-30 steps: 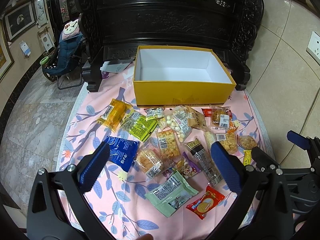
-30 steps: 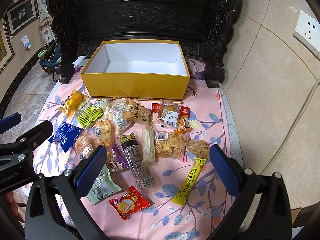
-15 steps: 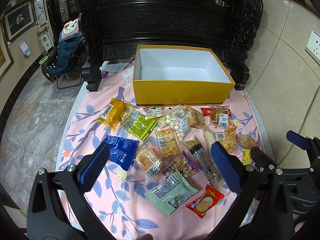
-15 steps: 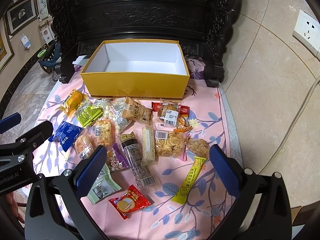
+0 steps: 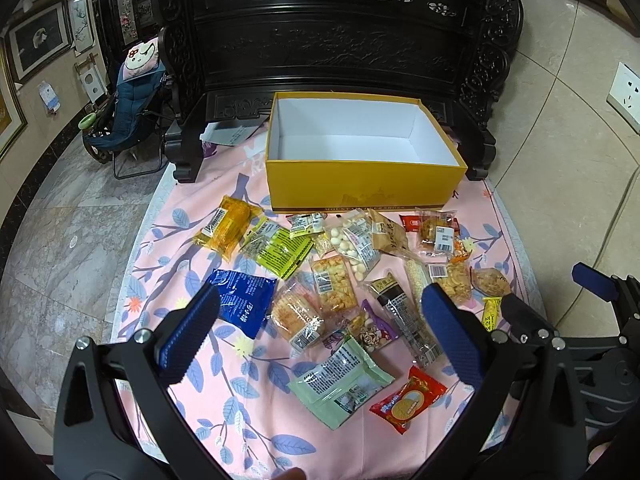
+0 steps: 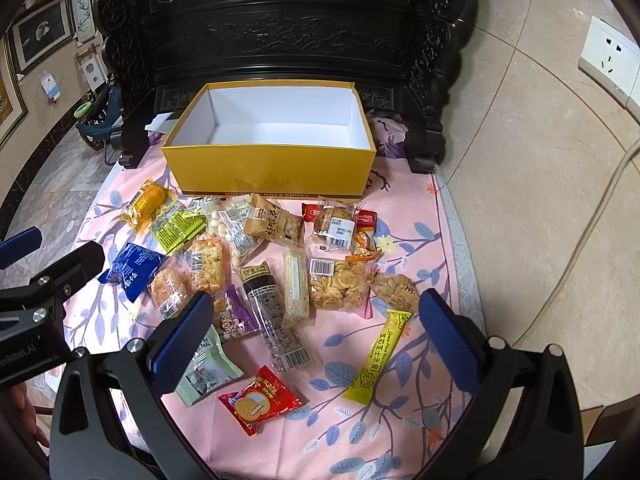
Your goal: Organize snacks
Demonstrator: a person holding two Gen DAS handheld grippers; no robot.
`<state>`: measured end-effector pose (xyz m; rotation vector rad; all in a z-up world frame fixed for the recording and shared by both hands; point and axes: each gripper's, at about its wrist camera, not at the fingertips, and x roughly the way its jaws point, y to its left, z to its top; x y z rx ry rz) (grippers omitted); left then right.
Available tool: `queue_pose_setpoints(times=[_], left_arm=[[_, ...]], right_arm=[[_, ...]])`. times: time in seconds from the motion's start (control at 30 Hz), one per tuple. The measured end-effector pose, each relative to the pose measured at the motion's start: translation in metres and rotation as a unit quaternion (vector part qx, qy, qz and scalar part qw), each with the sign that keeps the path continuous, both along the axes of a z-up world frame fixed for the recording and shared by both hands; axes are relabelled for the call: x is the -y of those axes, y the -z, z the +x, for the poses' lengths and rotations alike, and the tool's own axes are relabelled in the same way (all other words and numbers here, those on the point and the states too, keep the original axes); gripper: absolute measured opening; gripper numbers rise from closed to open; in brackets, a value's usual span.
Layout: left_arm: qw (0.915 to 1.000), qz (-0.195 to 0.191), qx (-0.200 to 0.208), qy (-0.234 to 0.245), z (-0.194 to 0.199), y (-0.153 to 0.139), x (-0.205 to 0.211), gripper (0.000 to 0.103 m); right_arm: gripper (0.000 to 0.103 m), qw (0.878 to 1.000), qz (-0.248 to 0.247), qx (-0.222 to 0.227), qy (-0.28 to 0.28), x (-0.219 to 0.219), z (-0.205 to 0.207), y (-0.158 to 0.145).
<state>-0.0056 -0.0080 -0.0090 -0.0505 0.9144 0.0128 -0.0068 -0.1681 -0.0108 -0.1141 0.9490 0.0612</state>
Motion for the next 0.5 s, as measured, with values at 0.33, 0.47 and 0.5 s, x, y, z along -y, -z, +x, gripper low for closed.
queue_pose_setpoints(times=[0.33,0.47,0.5], left_arm=[[1.0000,-0.004,-0.006,-0.001,-0.006,0.001,0.001,0.101],[0.9998,-0.008,-0.021,0.002,0.001,0.010,-0.003,0.101],[0.9997,-0.005,-0.022,0.004,0.003,0.015,-0.001,0.101]], right_arm=[[0.102,1.000,0.007,-0.012,0.005,0.004,0.000,0.003],[0.102,0.999,0.021,-0.024,0.007,0.013,0.008,0.015],[0.102,0.999,0.021,-0.027,0.008,0.015,0.011,0.020]])
